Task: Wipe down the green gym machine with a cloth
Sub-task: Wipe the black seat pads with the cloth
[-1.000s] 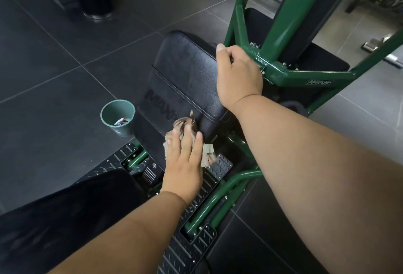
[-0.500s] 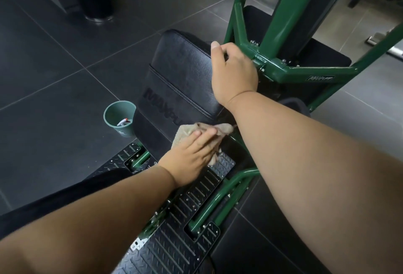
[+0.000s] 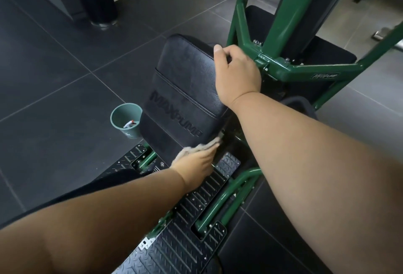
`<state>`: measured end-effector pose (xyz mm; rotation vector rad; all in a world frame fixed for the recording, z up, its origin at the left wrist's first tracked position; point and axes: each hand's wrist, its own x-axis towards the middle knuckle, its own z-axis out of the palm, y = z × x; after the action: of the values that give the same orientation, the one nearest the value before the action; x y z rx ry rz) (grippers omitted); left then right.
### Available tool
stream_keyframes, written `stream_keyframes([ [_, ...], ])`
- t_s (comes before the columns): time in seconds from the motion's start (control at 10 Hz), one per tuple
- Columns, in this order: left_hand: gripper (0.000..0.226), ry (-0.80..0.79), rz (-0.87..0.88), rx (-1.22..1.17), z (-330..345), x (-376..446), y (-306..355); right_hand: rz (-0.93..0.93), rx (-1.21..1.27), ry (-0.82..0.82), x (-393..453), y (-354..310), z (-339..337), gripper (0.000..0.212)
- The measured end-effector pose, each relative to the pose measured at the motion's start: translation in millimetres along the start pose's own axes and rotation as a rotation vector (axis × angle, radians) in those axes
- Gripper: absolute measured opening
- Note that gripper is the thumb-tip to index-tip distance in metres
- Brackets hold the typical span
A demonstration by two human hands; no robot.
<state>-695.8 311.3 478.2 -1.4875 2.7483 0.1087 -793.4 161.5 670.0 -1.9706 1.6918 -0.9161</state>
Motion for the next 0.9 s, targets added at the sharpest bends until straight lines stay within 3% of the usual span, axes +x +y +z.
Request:
stream_keyframes([
  [0.1,0.071,-0.049,0.145,0.445,10,-50,-19,-0.005,-0.014,0.021,-1,0,2,0.04],
  [0.2,0.083,0.054,0.159,0.385,18,-83,-44,-0.029,-0.037,0.045,-1,1,4,0.039],
  [0.3,0.098,0.243,-0.088,0.116,34,-85,-42,-0.034,-0.05,0.061,0,3,5,0.037],
  [0.4,0.093,0.439,-0.472,-0.408,25,-72,-9,-0.026,-0.059,0.09,0,3,6,0.038],
  [0.5,0.078,0.467,-0.696,-0.596,22,-52,-2,-0.023,-0.067,0.095,-1,2,6,0.037],
  [0.6,0.082,0.509,-0.696,-0.57,9,-50,-5,-0.025,-0.089,0.093,-1,1,6,0.036],
  [0.7,0.061,0.694,-0.669,-0.6,-26,-30,-27,-0.023,-0.1,0.101,-3,1,5,0.035],
  [0.8,0.059,0.779,-0.907,-0.76,-66,2,-79,-0.031,-0.103,0.097,-4,1,5,0.035],
  [0.9,0.048,0.792,-0.902,-0.829,-84,4,-119,-0.036,-0.102,0.101,-3,1,6,0.035],
])
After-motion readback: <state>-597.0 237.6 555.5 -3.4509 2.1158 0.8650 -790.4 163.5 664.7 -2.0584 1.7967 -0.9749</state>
